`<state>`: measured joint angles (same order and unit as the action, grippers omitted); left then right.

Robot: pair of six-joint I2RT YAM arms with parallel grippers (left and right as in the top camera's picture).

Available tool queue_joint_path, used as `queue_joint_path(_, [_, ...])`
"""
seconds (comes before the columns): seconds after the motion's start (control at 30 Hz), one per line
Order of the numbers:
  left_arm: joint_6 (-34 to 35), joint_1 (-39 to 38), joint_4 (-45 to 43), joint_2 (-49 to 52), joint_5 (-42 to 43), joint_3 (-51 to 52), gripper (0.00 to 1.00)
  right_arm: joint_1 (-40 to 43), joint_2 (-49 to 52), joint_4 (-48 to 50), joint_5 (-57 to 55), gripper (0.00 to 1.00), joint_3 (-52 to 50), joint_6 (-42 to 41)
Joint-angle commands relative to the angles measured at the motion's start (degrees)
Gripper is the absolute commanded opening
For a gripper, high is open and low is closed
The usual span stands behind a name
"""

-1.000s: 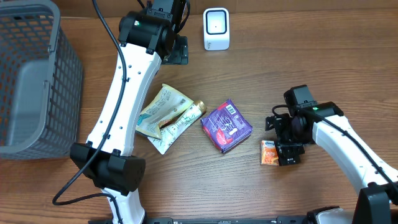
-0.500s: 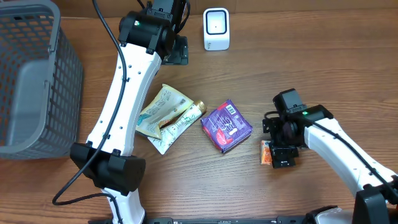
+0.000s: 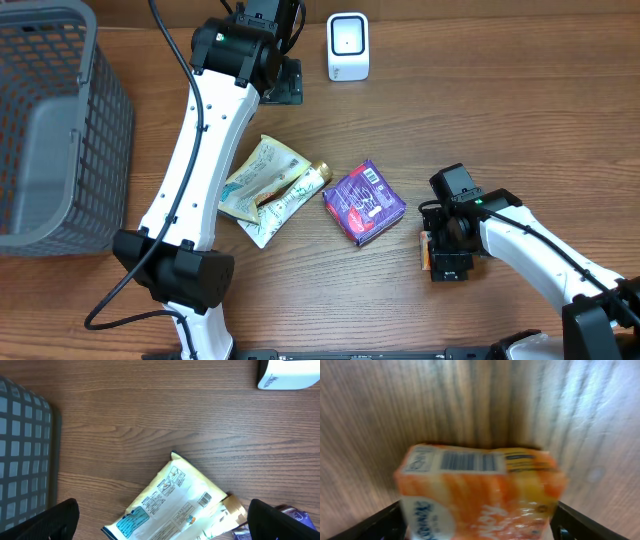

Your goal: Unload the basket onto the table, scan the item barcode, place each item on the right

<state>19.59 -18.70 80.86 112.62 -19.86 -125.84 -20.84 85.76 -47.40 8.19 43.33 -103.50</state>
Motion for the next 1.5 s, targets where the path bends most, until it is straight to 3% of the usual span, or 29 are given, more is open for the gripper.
queue_joint_path(0.0, [1.0, 0.0, 0.2, -1.2, 0.4, -1.1, 1.0, -0.4, -0.8, 1.5, 0.5, 0.88, -0.3, -1.1])
queue_joint_path(0.17, [0.9, 0.0, 0.4, -1.2, 0.4, -1.1, 1.0, -0.4, -0.8, 5.5, 0.5, 0.63, -0.3, 5.8])
queue_joint_path(0.27, [1.0, 0.0, 0.4, -1.2, 0.4, -1.1, 1.0, -0.4, -0.8, 5.3, 0.2, 0.59, -0.3, 8.2])
queue_joint_path(0.5, [1.0, 0.0, 0.4, -1.2, 0.4, -1.1, 1.0, -0.3, -0.8, 6.1, -2.9, 0.57, -0.1, 20.0])
queue_joint_path(0.67, [1.0, 0.0, 0.4, -1.2, 0.4, -1.1, 1.0, -0.3, -0.8, 12.2, -3.4, 0.57, 0.0, 41.1])
queue_joint_path(0.97, [1.0, 0.0, 0.2, -1.2, -0.4, -1.1, 1.0, -0.3, -1.6, 11.5, -6.5, 0.63, 7.6, 72.3])
queue_joint_path(1.1, [1.0, 0.0, -0.1, -1.2, -3.4, -1.1, 1.0, -0.3, -2.9, 10.4, -6.9, 0.62, 12.0, 78.9])
queue_joint_path(1.17, [1.0, 0.0, -0.1, -1.2, -4.4, -1.1, 1.0, -0.3, -3.7, 10.2, -6.9, 0.54, 13.6, 81.4])
queue_joint_path(1.47, [1.1, 0.0, -3.6, -1.2, -10.6, -1.1, 1.0, -0.4, -8.0, 3.2, -2.3, 0.56, 15.8, 90.7])
